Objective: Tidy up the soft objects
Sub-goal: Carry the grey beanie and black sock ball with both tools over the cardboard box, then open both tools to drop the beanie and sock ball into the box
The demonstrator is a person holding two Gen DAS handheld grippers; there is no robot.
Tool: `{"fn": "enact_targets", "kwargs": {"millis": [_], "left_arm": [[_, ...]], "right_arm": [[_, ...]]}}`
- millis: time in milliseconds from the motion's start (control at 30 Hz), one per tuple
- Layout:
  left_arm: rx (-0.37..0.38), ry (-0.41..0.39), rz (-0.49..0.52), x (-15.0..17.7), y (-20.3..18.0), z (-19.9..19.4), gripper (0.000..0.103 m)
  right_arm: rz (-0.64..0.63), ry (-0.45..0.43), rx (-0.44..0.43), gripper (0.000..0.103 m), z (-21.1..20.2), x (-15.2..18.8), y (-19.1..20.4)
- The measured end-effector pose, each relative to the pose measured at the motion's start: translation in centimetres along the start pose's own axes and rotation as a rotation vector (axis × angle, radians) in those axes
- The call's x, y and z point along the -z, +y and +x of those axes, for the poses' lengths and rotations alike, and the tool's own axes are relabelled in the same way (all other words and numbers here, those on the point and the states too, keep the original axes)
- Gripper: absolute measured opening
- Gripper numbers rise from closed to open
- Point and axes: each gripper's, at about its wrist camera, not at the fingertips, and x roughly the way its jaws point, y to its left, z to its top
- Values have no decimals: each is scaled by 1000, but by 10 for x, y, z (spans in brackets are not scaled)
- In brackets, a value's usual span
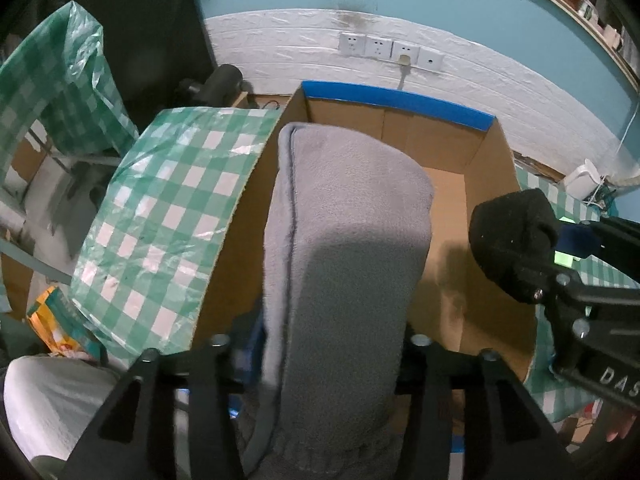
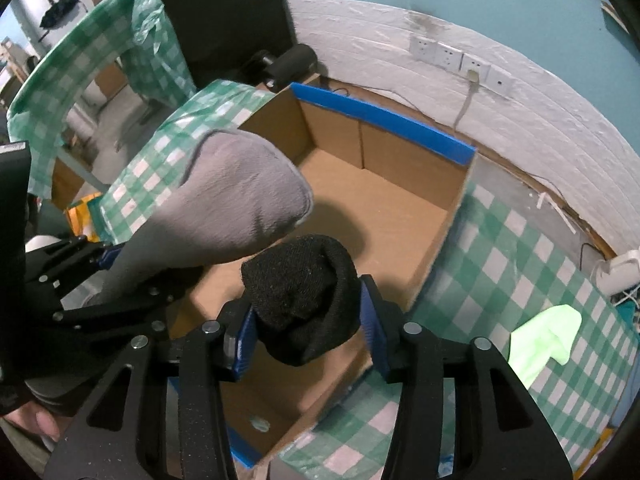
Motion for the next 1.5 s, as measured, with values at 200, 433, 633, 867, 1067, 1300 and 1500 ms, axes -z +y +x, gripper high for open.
{"fn": "enact_targets", "kwargs": {"millis": [200,433,633,867,1067,1300,1500], "left_arm": [[-11,-14,6,-1,0,-4,76],[6,-68,17,-2,-6,-18,82],[22,-76,39,0,-17,-24,82],[37,-100,82,1,-38,-37,82],[47,-114,135,4,-62,-45,83],[76,-119,192,9,-92,-54,84],[82,-125,242,13,-119,-58,87]], "right_arm": [[0,-24,26,68,-4,0,1],[39,-40,40,70,-16,4,-12],[68,-53,55,72,-31,16,-24],[106,-69,78,72,-52,35,-42],[160,-89,104,74,-70,50,-64],[205,-109,127,75,-91,75,-87],[241,-114,154,76,-104,97,-111]]}}
